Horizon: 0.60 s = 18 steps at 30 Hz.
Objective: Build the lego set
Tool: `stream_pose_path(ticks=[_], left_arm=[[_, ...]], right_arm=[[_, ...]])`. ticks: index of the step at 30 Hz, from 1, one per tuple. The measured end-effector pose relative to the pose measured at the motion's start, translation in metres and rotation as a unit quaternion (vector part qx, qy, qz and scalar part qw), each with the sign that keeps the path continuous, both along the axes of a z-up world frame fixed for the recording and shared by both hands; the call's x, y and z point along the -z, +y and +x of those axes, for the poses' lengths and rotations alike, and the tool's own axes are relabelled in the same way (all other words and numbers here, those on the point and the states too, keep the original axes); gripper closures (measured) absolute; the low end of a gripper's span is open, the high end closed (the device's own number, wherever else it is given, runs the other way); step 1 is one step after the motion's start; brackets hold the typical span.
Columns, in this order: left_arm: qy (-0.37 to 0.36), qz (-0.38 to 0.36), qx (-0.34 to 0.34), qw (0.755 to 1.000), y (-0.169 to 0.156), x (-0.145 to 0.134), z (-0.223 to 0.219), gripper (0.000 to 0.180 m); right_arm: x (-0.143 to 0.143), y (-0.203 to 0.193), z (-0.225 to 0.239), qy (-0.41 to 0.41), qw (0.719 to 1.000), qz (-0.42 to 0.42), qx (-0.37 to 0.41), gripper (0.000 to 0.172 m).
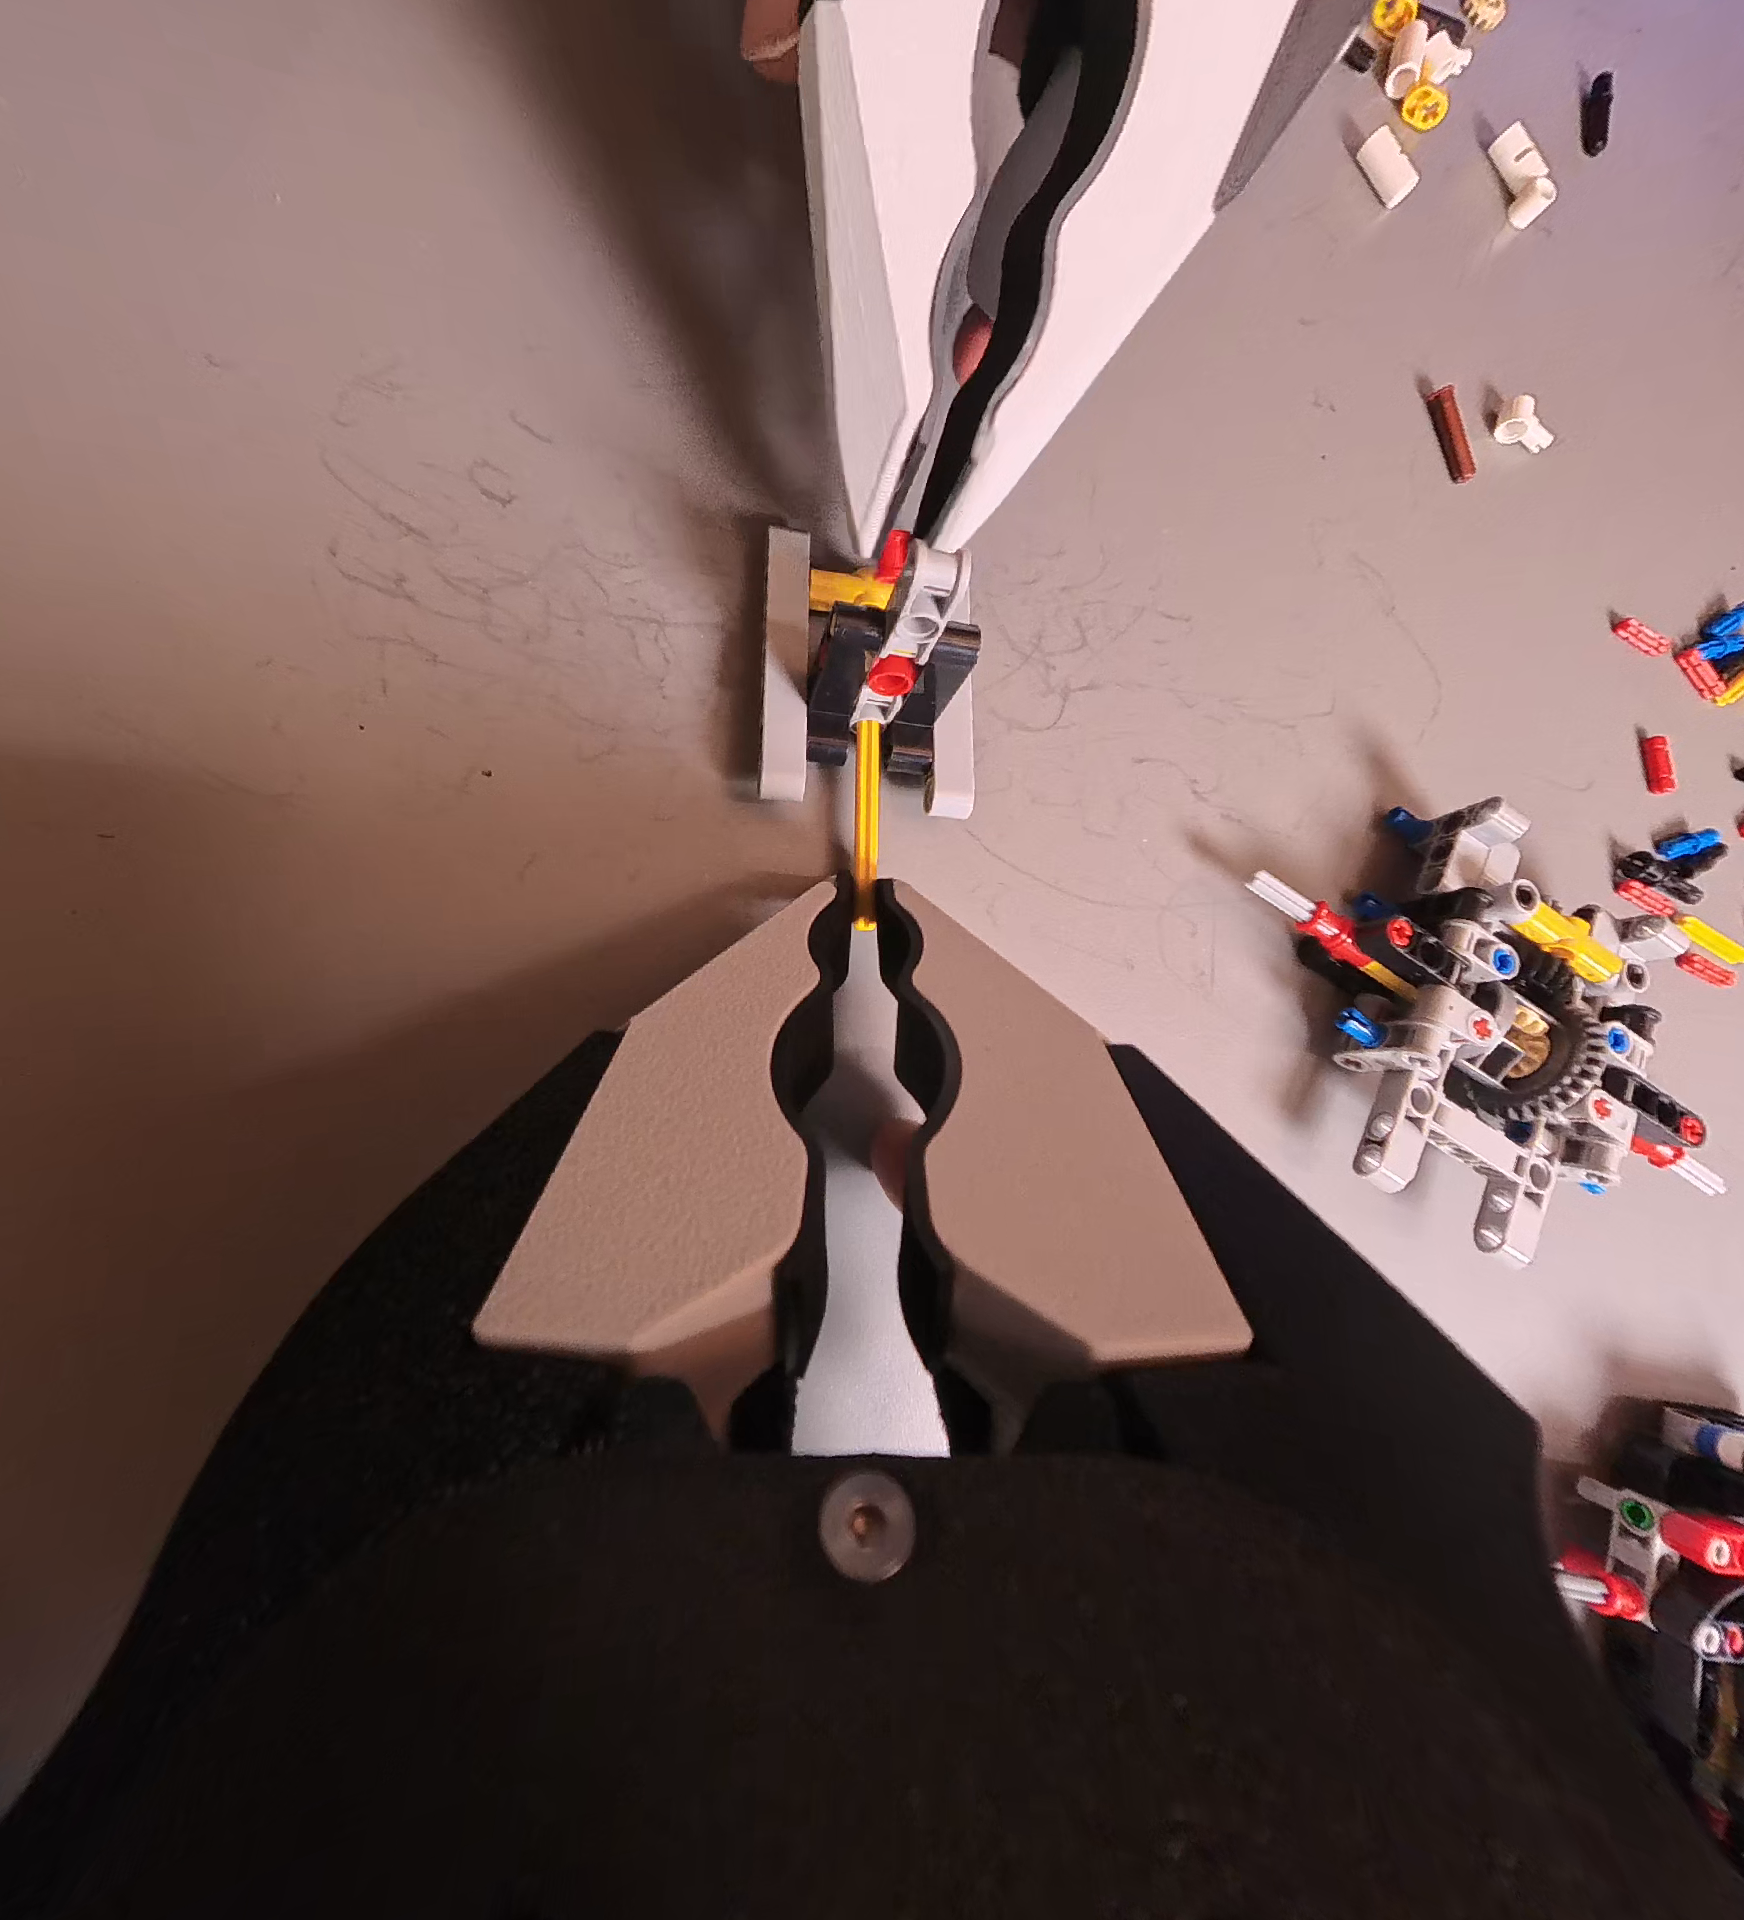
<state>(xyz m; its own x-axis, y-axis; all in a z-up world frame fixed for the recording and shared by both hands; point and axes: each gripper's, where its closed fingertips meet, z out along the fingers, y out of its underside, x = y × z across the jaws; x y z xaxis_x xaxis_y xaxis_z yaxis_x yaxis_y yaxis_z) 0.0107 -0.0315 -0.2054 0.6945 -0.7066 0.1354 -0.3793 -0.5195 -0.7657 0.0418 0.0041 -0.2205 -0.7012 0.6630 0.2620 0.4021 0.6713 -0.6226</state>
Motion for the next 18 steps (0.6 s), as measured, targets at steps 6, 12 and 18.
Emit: stream_pose_path(ticks=[6,12,18], left_arm=[[0.025,0.001,0.012,1.0,-0.0008,0.005,0.0052,0.176],[0.033,-0.037,0.017,0.999,-0.0006,0.0062,0.0055,0.177],[0.032,-0.067,0.021,0.997,0.0018,0.0069,0.0069,0.177]], right_arm=[[-0.0001,-0.0001,0.0,0.0,1.0,0.0,0.0,0.169],[0.0,-0.0002,0.0001,0.0,1.0,0.001,0.0,0.169],[0.0,-0.0003,0.0001,0.0,1.0,0.002,0.001,0.169]])
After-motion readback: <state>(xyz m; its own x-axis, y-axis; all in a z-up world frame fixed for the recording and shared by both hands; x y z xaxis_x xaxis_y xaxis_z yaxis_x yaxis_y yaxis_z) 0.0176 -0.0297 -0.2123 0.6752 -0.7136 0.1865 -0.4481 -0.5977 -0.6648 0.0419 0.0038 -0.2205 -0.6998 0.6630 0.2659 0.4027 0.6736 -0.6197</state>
